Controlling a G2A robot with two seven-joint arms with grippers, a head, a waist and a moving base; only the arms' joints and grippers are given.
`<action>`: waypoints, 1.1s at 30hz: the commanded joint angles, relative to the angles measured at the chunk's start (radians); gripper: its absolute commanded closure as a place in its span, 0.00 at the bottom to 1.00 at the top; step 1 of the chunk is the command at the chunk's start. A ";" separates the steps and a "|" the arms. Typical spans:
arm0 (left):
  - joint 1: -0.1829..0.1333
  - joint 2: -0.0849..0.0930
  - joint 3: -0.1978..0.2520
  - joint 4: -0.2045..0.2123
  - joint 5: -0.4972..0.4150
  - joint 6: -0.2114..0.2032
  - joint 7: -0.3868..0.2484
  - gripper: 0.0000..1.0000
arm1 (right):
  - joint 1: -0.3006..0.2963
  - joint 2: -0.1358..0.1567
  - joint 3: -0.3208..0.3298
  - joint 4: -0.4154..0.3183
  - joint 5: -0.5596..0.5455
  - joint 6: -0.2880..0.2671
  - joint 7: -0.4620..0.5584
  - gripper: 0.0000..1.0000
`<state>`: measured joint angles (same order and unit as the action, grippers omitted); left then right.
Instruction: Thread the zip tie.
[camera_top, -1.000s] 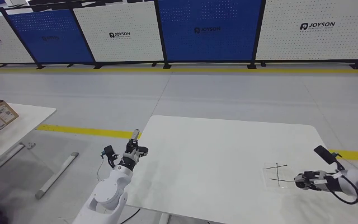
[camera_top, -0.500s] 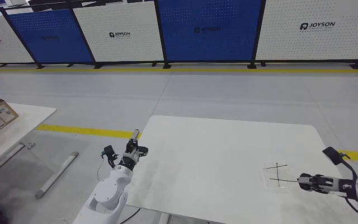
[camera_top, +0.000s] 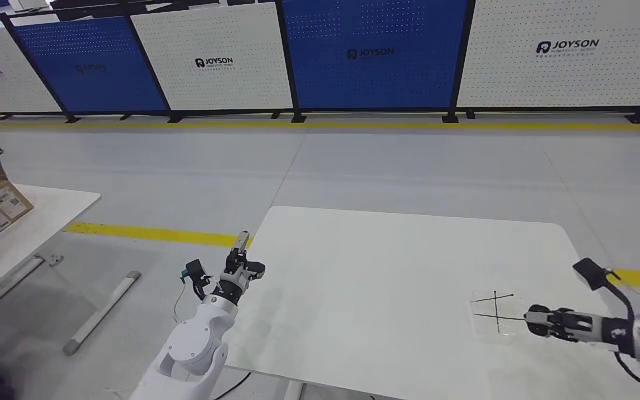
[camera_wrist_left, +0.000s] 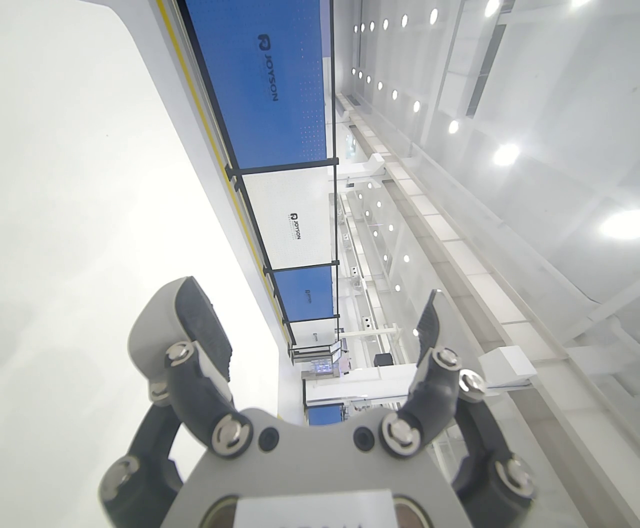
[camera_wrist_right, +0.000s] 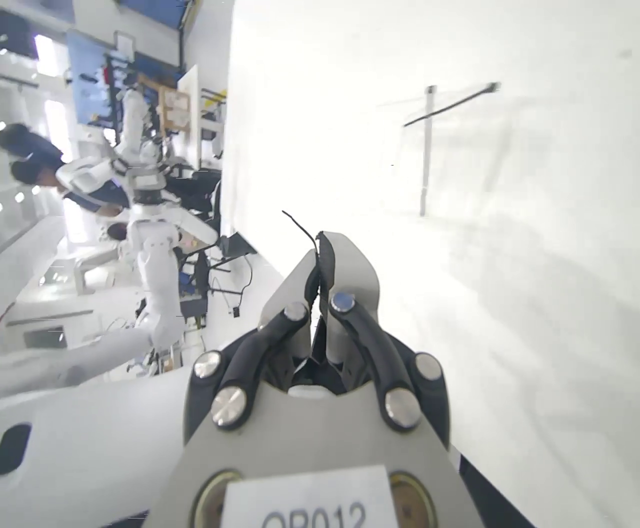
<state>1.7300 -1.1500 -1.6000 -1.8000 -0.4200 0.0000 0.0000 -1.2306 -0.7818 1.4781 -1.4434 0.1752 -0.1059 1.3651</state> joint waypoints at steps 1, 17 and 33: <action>0.000 0.000 0.000 0.000 0.000 0.000 0.000 0.00 | 0.014 -0.003 -0.016 -0.004 0.034 -0.039 0.025 1.00; 0.000 0.000 0.000 0.000 0.000 0.000 0.000 0.00 | 0.175 -0.026 -0.262 0.050 0.083 0.048 0.025 1.00; 0.000 0.000 0.000 0.000 0.000 0.000 0.000 0.00 | 0.143 -0.032 -0.238 0.012 0.141 -0.073 -0.090 1.00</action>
<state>1.7300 -1.1500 -1.6000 -1.8000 -0.4200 0.0000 0.0000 -1.0836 -0.8139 1.2341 -1.4245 0.3037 -0.1553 1.2799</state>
